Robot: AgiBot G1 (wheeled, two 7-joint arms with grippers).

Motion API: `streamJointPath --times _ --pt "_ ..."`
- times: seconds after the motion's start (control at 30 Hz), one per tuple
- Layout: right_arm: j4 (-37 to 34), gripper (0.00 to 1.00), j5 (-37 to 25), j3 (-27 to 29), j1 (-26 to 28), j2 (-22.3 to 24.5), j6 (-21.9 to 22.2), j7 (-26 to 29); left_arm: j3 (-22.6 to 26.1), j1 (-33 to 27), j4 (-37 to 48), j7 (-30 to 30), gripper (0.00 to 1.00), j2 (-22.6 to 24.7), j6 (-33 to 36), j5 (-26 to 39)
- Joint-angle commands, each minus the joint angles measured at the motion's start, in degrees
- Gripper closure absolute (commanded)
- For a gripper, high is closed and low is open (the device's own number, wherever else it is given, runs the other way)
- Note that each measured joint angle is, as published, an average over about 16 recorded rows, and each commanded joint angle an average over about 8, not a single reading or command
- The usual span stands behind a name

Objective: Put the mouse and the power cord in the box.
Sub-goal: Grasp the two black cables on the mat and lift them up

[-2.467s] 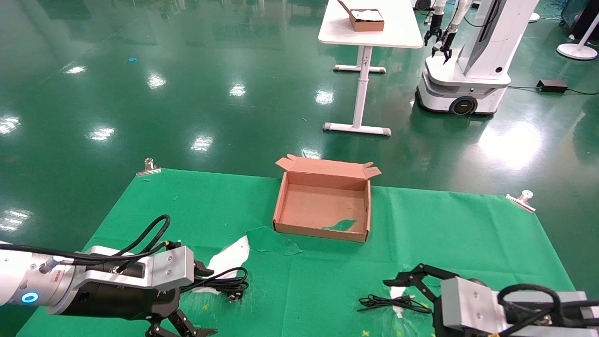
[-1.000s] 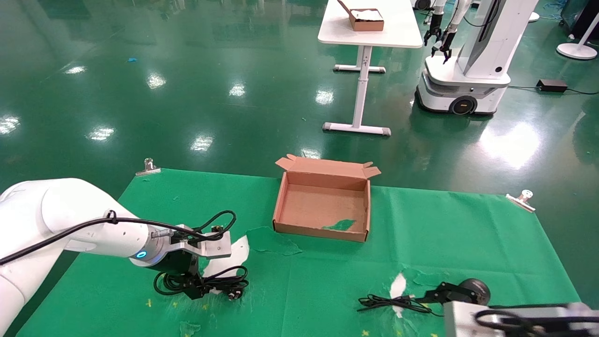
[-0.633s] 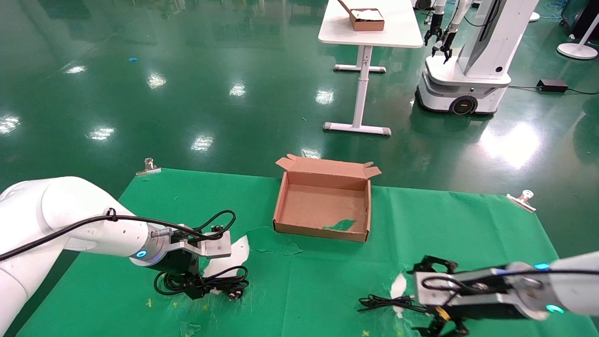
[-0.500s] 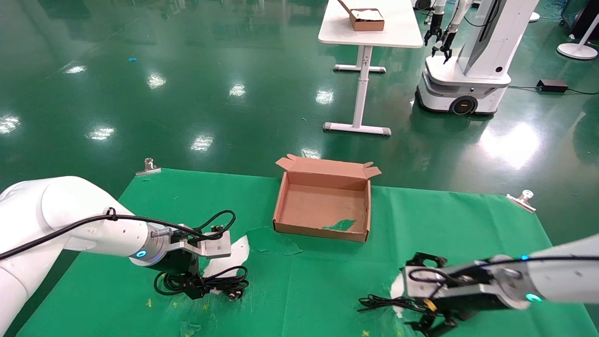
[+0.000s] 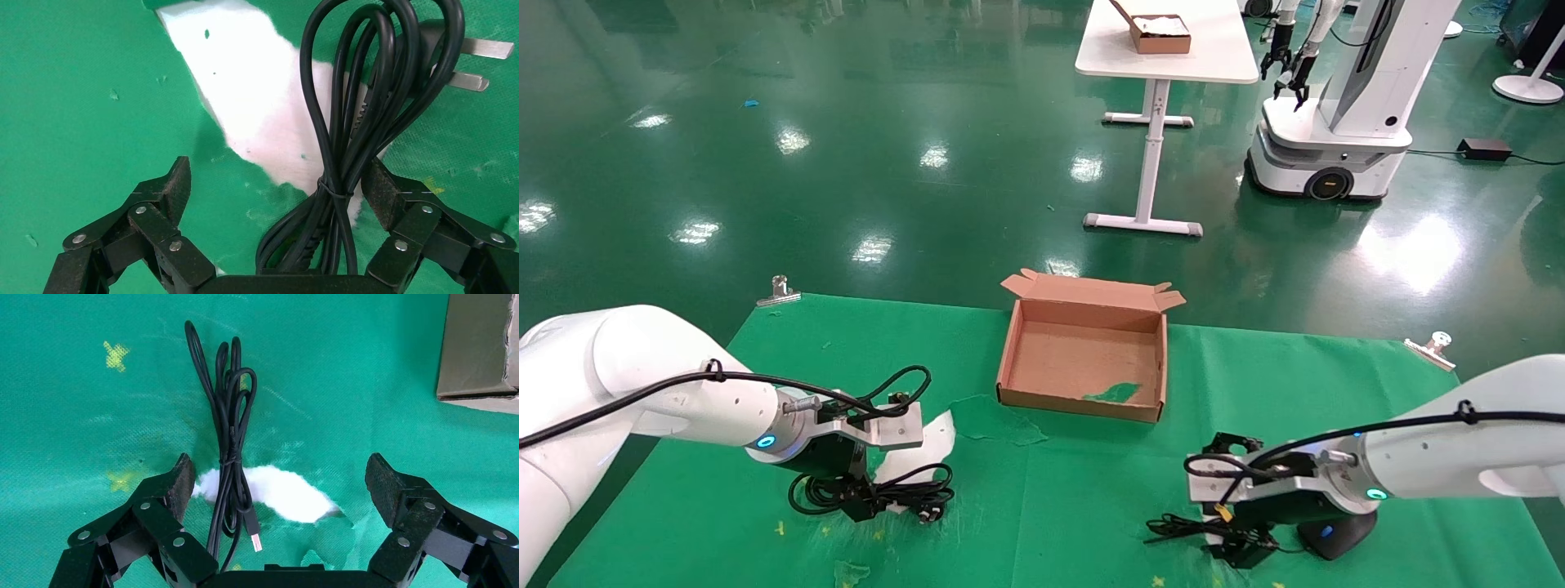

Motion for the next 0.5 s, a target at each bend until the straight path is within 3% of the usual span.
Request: streamJointPath --times 0.03,0.1,0.13,0.5 --pt "-1.35 0.67 -0.51 -0.23 0.42 -0.68 0.67 -0.07 0.0 -0.04 0.2 0.07 0.97 0.05 -0.05 0.0" --pt "-1.24 0.91 -0.5 -0.23 0.41 -0.62 0.65 -0.08 -0.01 -0.04 0.19 0.07 1.0 0.05 -0.06 -0.01" --pt "-1.1 0.97 -0.46 -0.21 0.37 -0.56 0.58 -0.08 -0.01 -0.04 0.18 0.07 1.0 0.05 -0.06 -0.02" --pt "0.04 1.0 -0.01 -0.01 -0.02 0.01 -0.03 -0.12 -0.01 -0.04 -0.02 0.07 1.0 0.03 -0.05 -0.05"
